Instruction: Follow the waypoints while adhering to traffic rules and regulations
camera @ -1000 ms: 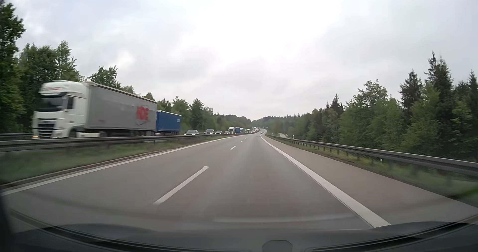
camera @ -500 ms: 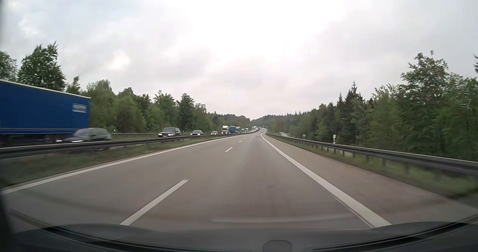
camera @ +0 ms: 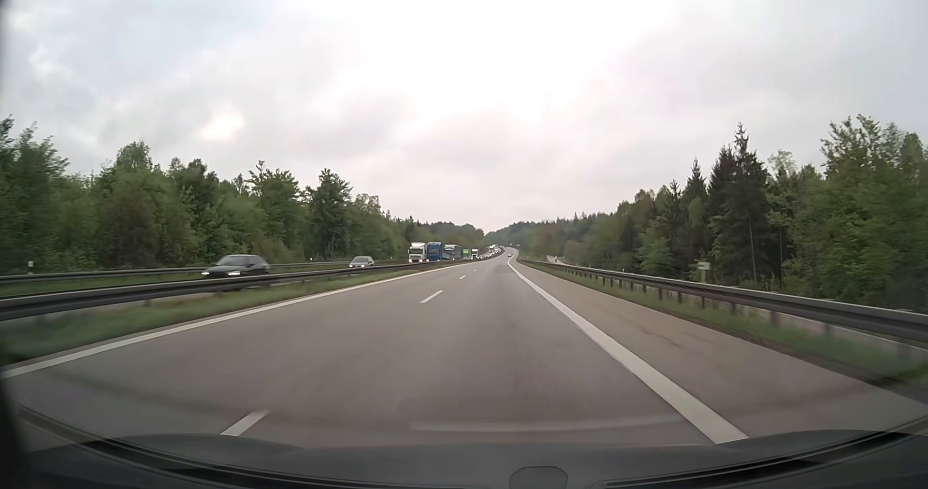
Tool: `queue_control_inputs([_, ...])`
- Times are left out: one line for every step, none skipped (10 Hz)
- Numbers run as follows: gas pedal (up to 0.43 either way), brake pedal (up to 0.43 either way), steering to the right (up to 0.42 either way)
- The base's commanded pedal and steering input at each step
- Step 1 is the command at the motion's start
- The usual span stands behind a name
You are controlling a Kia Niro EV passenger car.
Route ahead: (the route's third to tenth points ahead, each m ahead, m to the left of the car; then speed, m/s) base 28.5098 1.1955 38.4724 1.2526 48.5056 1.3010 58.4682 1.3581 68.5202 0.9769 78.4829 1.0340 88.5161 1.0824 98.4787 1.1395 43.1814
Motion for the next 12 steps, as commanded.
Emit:
queue_control_inputs([0.461,0.000,0.000])
queue_control_inputs([0.461,0.000,0.000])
queue_control_inputs([0.449,0.000,0.000])
queue_control_inputs([0.449,0.000,-0.001])
queue_control_inputs([0.449,0.000,0.000])
queue_control_inputs([0.449,0.000,0.000])
queue_control_inputs([0.449,0.000,0.000])
queue_control_inputs([0.449,0.000,0.000])
queue_control_inputs([0.449,0.000,0.000])
queue_control_inputs([0.461,0.000,0.000])
queue_control_inputs([0.469,0.000,-0.001])
queue_control_inputs([0.469,0.000,0.000])
